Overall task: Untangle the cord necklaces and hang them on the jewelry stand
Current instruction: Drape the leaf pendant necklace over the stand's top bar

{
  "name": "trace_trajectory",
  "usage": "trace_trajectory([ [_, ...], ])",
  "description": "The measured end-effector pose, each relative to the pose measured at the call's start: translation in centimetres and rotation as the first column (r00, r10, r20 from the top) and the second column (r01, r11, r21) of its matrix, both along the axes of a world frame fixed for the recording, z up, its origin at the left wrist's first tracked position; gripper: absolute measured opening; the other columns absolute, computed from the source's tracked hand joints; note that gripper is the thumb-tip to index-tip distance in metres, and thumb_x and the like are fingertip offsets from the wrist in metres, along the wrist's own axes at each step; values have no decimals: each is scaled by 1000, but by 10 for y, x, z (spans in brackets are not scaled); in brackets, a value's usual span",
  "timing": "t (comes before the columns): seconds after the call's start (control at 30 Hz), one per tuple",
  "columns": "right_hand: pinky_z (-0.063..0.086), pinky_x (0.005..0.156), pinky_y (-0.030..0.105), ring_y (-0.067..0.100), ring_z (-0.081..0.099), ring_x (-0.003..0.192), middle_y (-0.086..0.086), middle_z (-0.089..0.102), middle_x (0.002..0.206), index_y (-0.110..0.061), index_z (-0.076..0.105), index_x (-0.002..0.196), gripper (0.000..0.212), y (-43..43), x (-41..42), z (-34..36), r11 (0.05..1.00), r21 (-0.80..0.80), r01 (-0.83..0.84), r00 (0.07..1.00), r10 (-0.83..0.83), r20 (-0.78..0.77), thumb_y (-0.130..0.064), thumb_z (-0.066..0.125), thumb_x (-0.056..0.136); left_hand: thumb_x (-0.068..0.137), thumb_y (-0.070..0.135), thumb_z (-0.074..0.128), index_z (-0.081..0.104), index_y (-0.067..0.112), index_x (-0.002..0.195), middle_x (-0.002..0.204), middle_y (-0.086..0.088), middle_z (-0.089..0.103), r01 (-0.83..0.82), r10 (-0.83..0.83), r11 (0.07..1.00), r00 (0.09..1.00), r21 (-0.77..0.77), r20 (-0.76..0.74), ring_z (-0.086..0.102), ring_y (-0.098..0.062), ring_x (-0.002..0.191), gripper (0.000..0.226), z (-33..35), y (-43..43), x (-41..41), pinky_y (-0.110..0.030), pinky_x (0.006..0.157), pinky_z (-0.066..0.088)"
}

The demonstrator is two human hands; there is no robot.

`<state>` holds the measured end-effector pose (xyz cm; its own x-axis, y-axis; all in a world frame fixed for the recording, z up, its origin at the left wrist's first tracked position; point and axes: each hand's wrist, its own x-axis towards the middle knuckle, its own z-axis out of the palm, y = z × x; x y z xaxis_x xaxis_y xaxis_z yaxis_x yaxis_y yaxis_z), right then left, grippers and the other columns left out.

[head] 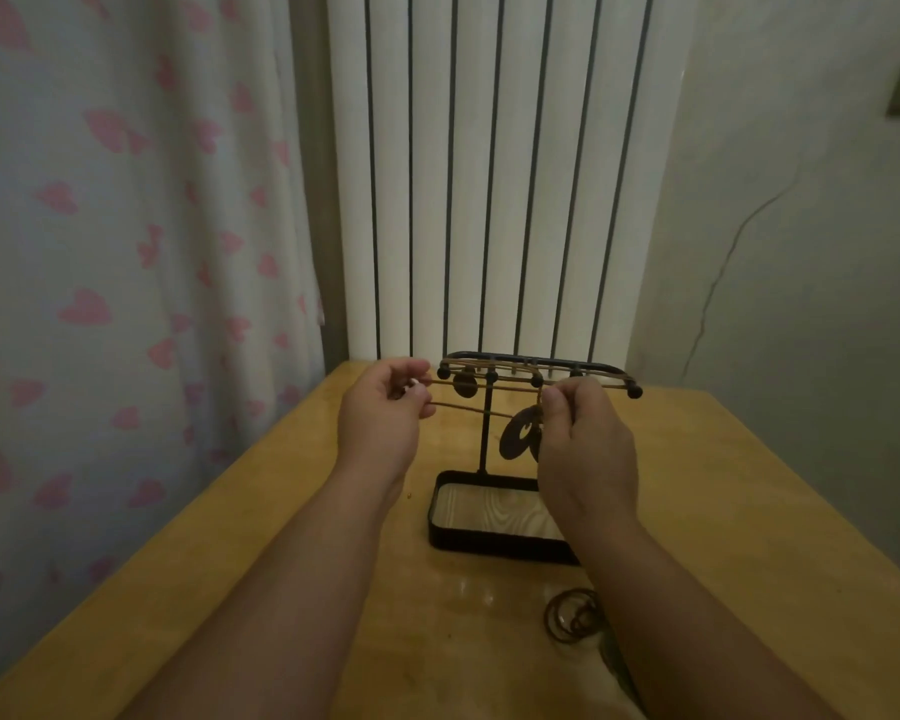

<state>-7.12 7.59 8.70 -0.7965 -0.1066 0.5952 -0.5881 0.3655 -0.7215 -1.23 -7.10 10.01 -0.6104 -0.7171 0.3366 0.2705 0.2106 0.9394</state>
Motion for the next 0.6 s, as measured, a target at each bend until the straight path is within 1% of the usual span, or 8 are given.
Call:
trace_trajectory([
  [0.07,54,67,39,9,57,76,-11,58,80,-22,57,106,21,-6,-2,5,1000,-9,8,1000,-8,-12,-34,41,102,96,1,55,65,24,101,103,3,66,-38,38,999,999,16,-27,67,-10,88,26,2,-3,-4,-26,78,58],
  [0.17,54,64,41,10,57,70,-11,56,74,-22,56,104,20,-14,-6,13,1000,-16,22,1000,-22,-20,-33,41,102,95,2,57,66,23,97,101,2,66,-77,79,996,995,33,-57,67,-10,86,24,4,-6,-11,-23,74,56],
  [0.3,54,64,43,12,56,69,-11,55,74,-22,55,103,20,-21,-13,20,997,-26,75,997,-76,-6,-35,40,103,94,1,57,66,23,96,100,3,66,-85,91,993,994,79,-69,68,-10,87,24,3,-6,-21,-23,75,57],
  [0.43,52,63,39,9,54,69,-12,55,74,-22,56,103,21,-24,-20,26,994,-35,106,994,-107,-6,-33,39,103,94,1,58,68,21,97,102,2,68,-56,68,989,994,139,-84,69,-11,89,22,-1,-4,-28,-22,74,57],
  [0.53,52,66,40,11,56,72,-12,54,74,-23,54,103,20,-28,-24,31,991,-31,130,991,-130,-2,-35,38,103,93,2,59,69,22,99,102,4,68,-79,91,987,992,140,-82,68,-9,92,23,-2,-4,-32,-23,78,57],
  [0.6,53,66,41,13,56,72,-11,53,74,-24,53,102,20,-30,-27,35,989,-21,144,990,-144,-3,-35,38,103,93,2,59,70,22,101,102,4,68,-79,91,987,993,142,-81,68,-8,93,24,-3,-5,-35,-22,77,56],
])
